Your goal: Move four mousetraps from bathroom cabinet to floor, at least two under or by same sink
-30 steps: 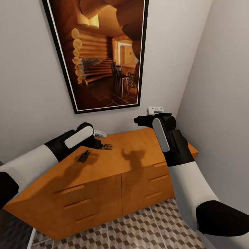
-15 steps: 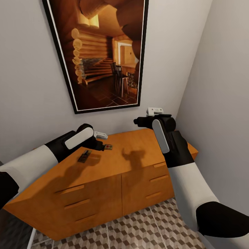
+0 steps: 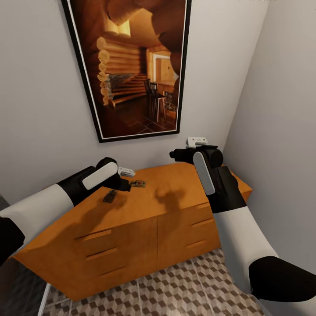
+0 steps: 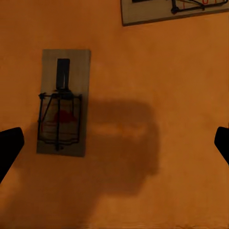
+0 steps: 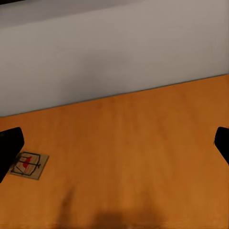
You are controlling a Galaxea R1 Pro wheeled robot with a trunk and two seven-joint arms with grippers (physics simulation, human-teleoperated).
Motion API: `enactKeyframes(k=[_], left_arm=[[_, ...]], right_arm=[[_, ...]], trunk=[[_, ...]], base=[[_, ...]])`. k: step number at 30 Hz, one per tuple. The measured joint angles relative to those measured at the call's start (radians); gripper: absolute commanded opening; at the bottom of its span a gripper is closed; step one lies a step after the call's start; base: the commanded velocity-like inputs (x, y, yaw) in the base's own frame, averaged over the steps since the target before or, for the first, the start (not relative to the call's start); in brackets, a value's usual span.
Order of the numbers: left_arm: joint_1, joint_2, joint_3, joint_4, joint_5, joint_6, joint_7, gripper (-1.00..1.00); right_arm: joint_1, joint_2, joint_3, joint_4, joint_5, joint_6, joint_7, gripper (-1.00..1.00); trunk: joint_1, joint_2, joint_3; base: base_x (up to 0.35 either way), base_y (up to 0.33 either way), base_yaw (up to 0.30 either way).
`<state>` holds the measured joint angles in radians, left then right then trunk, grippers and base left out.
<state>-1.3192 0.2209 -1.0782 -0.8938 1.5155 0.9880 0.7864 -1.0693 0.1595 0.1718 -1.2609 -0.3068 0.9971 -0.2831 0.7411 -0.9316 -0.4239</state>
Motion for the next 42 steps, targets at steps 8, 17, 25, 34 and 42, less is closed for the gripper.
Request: enactKeyframes(k=[8,17,25,34,42], left_arm=[[0.000,0.002,0.001,0.019,-0.004,-0.008,-0.043,1.00],[0.000,0.037,0.003,0.017,-0.005,-0.010,-0.059,1.00],[0.000,0.051,0.003,0.017,-0.005,-0.019,-0.079,1.00],[0.000,0.053,0.003,0.018,-0.005,-0.024,-0.113,1.00],[0.000,0.054,0.003,0.021,-0.007,-0.026,-0.122,1.00]], right_arm=[[0.001,0.000,0.002,-0.001,0.000,0.000,0.000,1.00],[0.002,0.000,0.004,0.000,0.000,0.000,0.000,1.00],[0.003,0.000,0.005,0.000,0.000,0.000,0.001,1.00],[0.003,0.000,0.006,0.000,0.000,0.000,0.000,1.00],[0.003,0.000,0.006,0.000,0.000,0.000,0.000,1.00]], trunk=[[0.000,0.000,0.000],[0.000,0.000,0.000],[0.000,0.000,0.000],[0.000,0.000,0.000],[0.000,0.000,0.000]], base=[[-0.058,0.038,0.000],[-0.008,0.005,0.000],[-0.001,0.001,0.000],[0.000,0.000,0.000],[0.050,0.000,0.000]])
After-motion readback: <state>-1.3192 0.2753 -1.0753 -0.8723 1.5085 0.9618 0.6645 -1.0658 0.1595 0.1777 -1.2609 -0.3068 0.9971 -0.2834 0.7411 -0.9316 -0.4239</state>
